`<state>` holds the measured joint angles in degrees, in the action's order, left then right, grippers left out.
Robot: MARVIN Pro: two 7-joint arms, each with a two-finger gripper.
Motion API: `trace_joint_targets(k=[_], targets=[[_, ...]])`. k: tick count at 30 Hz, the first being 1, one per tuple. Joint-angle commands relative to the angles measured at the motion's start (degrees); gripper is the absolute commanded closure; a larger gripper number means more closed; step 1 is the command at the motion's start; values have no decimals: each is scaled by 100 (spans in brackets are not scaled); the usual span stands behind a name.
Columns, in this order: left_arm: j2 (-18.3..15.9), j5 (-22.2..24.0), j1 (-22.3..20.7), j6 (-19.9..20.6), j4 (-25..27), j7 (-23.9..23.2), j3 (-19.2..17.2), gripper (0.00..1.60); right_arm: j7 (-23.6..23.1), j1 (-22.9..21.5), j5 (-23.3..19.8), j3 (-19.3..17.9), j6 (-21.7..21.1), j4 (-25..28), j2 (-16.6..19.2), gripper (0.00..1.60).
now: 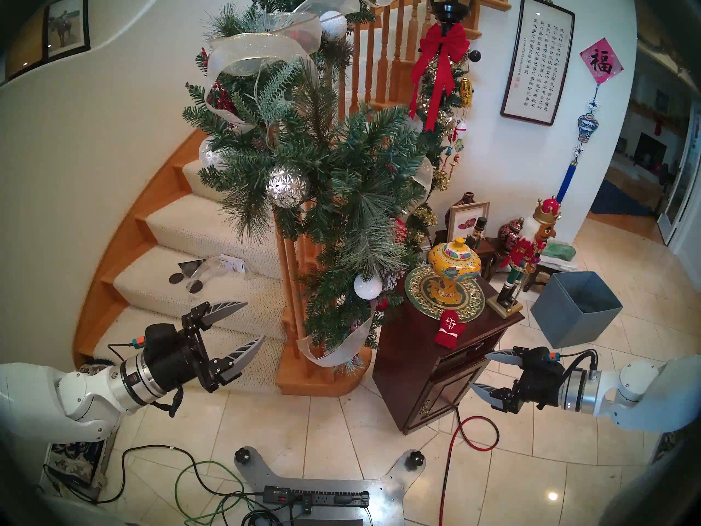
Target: Hang the ornament onto the Christmas-tree-style decoration
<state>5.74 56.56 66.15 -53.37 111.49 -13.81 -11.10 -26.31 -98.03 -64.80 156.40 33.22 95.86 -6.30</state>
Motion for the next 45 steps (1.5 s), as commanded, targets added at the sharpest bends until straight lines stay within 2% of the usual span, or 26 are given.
trace_joint_targets(k=[1,8,15,19,27,34,45], targets=[[0,0,-13,-10,3,-8,-14,0,622,115,852,-3,238,69,32,0],[0,0,-13,-10,4,-8,-14,0,1367,256,1831,-29,239,138,56,0],[0,0,-13,-11,3,-9,-14,0,2039,413,2493,-74,192,223,57,0],[0,0,-13,-11,3,-9,-14,0,2254,541,2656,-173,159,252,57,0],[0,0,-13,-11,3,-9,-14,0,2383,794,2743,-464,67,303,57,0],[0,0,-13,-10,3,-8,-14,0,2628,1011,3184,-765,-180,401,57,0],[0,0,-13,-10,4,-8,-14,0,2723,1549,3517,-1291,-413,502,57,0]])
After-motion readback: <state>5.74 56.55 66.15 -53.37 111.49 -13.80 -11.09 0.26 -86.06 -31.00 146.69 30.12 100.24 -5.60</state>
